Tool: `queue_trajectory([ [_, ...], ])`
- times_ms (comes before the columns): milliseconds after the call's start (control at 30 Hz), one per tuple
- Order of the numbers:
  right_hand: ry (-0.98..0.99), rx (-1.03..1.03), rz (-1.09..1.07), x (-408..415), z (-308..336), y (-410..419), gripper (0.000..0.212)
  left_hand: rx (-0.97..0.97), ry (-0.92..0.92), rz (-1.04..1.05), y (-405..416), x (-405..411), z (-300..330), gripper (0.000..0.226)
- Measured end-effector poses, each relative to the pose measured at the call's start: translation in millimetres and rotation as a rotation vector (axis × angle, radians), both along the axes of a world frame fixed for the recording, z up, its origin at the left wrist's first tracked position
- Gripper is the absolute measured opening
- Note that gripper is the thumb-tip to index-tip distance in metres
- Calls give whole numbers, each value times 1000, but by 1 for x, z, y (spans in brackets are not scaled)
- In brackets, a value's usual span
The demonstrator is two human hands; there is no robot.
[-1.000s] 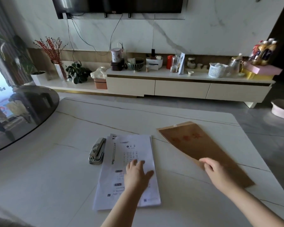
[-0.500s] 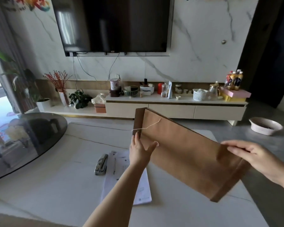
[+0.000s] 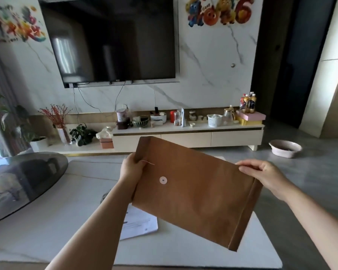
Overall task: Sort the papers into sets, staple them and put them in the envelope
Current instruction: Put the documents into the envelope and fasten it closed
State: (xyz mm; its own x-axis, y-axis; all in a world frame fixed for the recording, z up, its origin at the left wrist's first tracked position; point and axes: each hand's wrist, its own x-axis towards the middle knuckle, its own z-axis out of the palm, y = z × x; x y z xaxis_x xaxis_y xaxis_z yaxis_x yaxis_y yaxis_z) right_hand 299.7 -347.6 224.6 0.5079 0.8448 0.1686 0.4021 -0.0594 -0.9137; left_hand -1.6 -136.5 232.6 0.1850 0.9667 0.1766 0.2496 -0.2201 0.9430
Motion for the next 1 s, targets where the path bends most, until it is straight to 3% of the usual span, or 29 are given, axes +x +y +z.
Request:
queue_trajectory([
  [133, -302, -47, -152, 2, -16, 9, 17, -13, -2, -49, -20, -6, -1, 6],
  [267, -596, -110, -292, -3, -34, 24, 54, -45, -34, 87, -30, -6, -5, 7],
  [433, -601, -81, -347, -47, -55, 42, 65, -231, -253, 208, -38, 10, -18, 9],
  [533, -536, -26, -177, -75, -63, 55, 65, -417, -438, 230, -39, 28, -33, 8],
  [600, -449, -103, -7, -92, -68, 67, 68, -566, -565, 219, -37, 42, -49, 12],
  [700, -538, -273, 157, -101, -86, 89, 80, -740, -720, 188, -27, 62, -78, 19],
  [767, -628, -361, 199, -95, -103, 102, 70, -844, -824, 152, -20, 76, -101, 21],
  [867, -593, -370, 189, -73, -135, 116, 31, -966, -928, 137, -15, 91, -140, 28],
  [1000, -491, -491, 190, -39, -179, 128, 24, -1015, -723, 124, -10, 91, -192, 30],
])
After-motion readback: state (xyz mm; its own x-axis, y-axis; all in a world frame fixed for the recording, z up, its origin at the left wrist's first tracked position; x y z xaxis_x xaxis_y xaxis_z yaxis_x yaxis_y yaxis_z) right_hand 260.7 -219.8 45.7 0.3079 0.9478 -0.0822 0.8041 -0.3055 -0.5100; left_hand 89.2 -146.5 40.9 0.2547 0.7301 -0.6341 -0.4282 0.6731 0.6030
